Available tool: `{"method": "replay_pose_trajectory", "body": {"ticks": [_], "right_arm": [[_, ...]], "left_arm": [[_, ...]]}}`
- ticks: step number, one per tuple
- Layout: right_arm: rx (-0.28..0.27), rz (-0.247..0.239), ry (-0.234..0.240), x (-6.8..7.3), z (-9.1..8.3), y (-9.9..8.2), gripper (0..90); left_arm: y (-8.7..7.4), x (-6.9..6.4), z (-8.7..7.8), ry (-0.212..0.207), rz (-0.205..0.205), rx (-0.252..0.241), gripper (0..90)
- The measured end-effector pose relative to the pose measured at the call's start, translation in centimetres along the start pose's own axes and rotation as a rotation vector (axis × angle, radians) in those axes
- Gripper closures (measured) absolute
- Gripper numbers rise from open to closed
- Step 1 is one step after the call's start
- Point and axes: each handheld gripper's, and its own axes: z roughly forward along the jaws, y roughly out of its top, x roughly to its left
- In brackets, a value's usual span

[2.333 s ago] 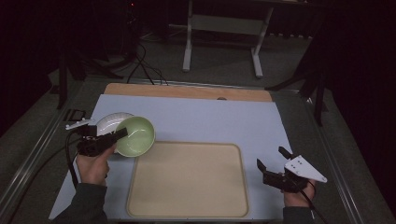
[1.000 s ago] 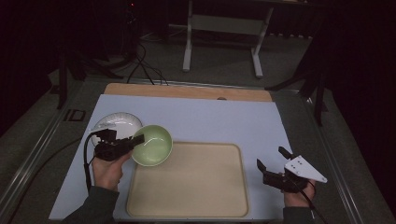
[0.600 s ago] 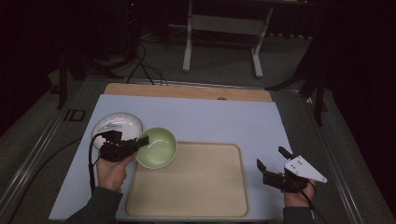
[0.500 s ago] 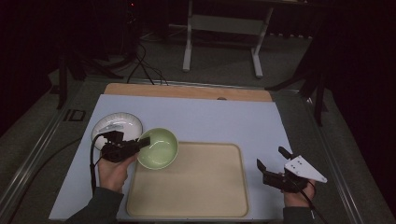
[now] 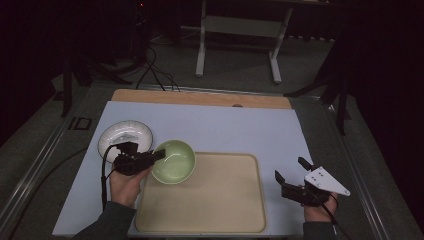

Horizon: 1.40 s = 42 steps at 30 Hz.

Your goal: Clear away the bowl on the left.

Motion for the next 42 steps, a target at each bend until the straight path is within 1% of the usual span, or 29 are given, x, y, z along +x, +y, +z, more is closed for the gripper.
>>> {"method": "replay_pose_trajectory", "body": {"ticks": [13,24,26,36,42], "right_arm": [[0.001,0.000,0.001,0.0,0.0,0.0,11.6],[0.000,0.000,-0.001,0.0,0.0,0.0,11.6],[0.000,0.000,0.000,0.0,0.0,0.0,11.6],[0.001,0.001,0.001,0.0,0.0,0.0,11.6],[0.001,0.001,0.001,0.0,0.0,0.0,11.6]], "left_arm": [[-0.4,-0.6,0.8,-0.014,0.017,0.025,81.3],[-0.7,-1.0,1.4,-0.016,0.028,0.047,81.7],[-0.9,-1.3,1.8,-0.017,0.032,0.062,82.0],[-1.5,-1.9,3.1,-0.019,0.055,0.102,82.0],[-2.0,-2.3,4.0,-0.015,0.059,0.130,81.9]]}}
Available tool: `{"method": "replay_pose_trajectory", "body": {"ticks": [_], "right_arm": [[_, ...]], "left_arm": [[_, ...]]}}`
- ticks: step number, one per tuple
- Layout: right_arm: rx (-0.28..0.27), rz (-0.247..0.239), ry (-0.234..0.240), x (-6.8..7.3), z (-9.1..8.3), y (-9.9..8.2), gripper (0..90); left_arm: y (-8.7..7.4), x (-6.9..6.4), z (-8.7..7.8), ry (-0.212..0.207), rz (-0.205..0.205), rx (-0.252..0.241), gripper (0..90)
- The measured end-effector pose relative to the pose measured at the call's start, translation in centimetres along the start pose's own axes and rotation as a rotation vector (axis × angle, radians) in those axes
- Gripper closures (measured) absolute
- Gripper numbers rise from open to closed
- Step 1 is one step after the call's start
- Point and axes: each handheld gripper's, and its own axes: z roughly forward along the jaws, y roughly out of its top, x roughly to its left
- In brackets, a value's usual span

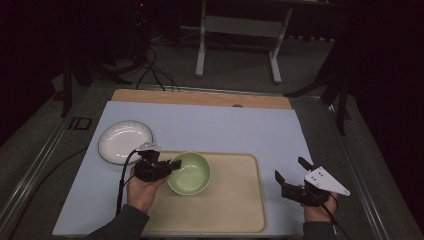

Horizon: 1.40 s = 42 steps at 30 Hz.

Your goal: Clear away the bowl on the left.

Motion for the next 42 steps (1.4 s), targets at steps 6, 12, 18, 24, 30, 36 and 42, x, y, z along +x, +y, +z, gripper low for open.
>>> {"method": "replay_pose_trajectory", "body": {"ticks": [6,12,18,24,30,36,42], "right_arm": [[0.001,-0.001,0.000,0.0,0.0,0.0,11.6],[0.001,-0.001,0.002,0.0,0.1,0.0,11.6],[-0.001,-0.002,0.002,-0.1,0.1,0.0,11.6],[-0.001,0.000,0.000,-0.1,0.1,0.0,11.6],[0.001,-0.002,0.000,0.0,0.1,0.0,11.6],[-0.001,0.001,-0.001,-0.1,0.1,0.0,11.6],[0.000,0.000,-0.001,0.0,0.1,0.0,11.6]], "left_arm": [[-0.2,-0.2,0.9,0.000,0.005,0.021,81.9],[-0.5,-0.5,1.8,0.006,0.005,0.037,81.9],[-0.6,-0.7,2.5,0.006,0.006,0.048,82.0],[-0.7,-0.8,3.1,0.013,0.003,0.054,82.0],[-0.9,-0.9,3.9,0.018,0.011,0.075,82.1],[-1.0,-0.9,4.6,0.017,-0.003,0.085,82.1],[-1.2,-1.0,5.2,0.019,-0.006,0.104,82.1]]}}
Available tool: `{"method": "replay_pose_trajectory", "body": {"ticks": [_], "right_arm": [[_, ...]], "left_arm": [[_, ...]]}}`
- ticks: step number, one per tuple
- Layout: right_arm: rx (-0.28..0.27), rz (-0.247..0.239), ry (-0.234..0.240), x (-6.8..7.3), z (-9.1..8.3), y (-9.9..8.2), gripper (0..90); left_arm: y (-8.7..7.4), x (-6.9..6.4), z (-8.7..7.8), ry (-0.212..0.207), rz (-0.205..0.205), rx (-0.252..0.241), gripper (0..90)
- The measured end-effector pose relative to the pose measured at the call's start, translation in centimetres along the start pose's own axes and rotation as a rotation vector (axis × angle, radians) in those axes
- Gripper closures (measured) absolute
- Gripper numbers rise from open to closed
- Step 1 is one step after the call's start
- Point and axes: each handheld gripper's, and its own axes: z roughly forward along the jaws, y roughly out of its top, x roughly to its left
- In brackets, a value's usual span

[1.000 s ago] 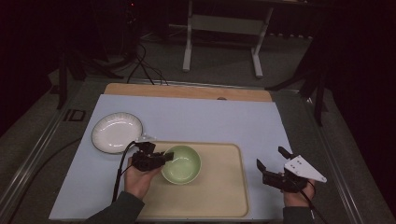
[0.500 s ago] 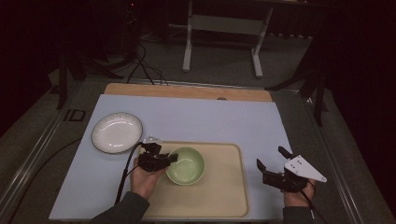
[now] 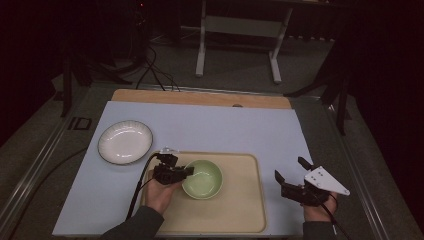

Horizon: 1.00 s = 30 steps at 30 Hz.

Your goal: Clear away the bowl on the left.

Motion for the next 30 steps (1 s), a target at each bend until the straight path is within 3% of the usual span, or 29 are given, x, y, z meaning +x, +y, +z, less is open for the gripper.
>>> {"method": "replay_pose_trajectory", "body": {"ticks": [5,10,13,19,24,30], "right_arm": [[0.000,-0.001,0.000,0.0,0.0,0.0,11.6],[0.004,0.003,0.001,0.0,0.0,0.0,11.6],[0.004,0.000,0.002,0.0,0.1,0.0,11.6],[0.007,0.007,0.001,0.0,0.1,0.0,11.6],[0.008,0.006,0.006,0.1,0.1,-0.1,11.5],[0.009,0.007,0.006,0.0,0.2,-0.1,11.6]], "left_arm": [[-0.3,-0.1,0.7,0.015,0.007,0.020,81.6],[-0.3,0.0,1.0,-0.003,0.008,0.008,79.9],[-0.2,0.1,0.6,0.007,0.023,-0.011,67.3],[0.2,0.1,-1.7,0.065,0.074,-0.073,49.2],[0.5,-0.1,-4.4,0.167,0.157,-0.143,37.5],[0.2,0.0,-7.6,0.270,0.210,-0.215,23.7]]}}
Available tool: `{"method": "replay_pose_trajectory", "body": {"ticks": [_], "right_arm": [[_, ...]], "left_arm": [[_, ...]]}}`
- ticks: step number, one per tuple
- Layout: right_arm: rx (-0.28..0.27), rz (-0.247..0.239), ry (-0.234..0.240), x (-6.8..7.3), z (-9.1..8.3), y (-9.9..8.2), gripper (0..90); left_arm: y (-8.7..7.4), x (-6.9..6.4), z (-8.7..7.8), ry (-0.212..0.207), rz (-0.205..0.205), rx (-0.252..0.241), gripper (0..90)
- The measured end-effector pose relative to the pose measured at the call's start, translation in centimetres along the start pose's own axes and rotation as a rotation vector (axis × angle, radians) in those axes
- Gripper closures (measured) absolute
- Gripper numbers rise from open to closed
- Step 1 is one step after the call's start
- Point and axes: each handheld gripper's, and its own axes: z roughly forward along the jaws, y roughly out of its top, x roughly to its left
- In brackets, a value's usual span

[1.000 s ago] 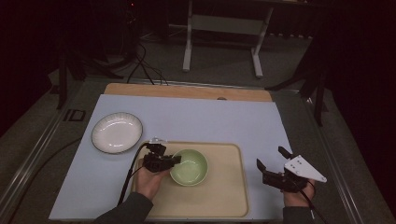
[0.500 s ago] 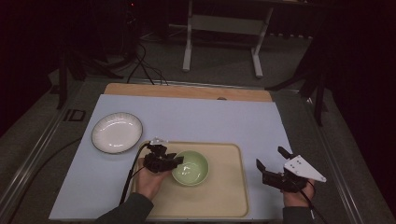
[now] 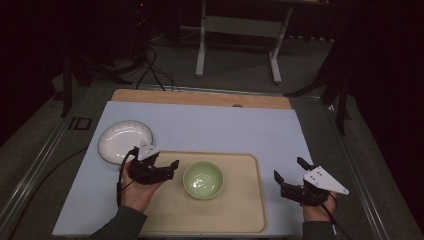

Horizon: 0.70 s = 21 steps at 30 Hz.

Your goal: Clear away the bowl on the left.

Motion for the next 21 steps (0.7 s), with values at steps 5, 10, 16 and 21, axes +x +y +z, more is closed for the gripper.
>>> {"method": "replay_pose_trajectory", "body": {"ticks": [5,10,16,21], "right_arm": [[0.004,0.004,0.004,0.0,0.1,0.0,11.5],[0.000,0.008,0.003,0.0,0.1,0.0,11.5],[-0.001,0.014,-0.001,-0.1,0.0,0.0,11.5],[-0.006,0.016,-0.006,-0.3,-0.2,0.0,11.5]], "left_arm": [[-0.7,1.2,-2.4,0.105,0.053,-0.037,17.8],[-2.0,3.8,-4.6,0.181,0.023,-0.070,17.6],[-3.7,6.7,-6.8,0.247,-0.022,-0.096,16.7],[-4.5,8.3,-8.1,0.316,-0.035,-0.116,15.5]]}}
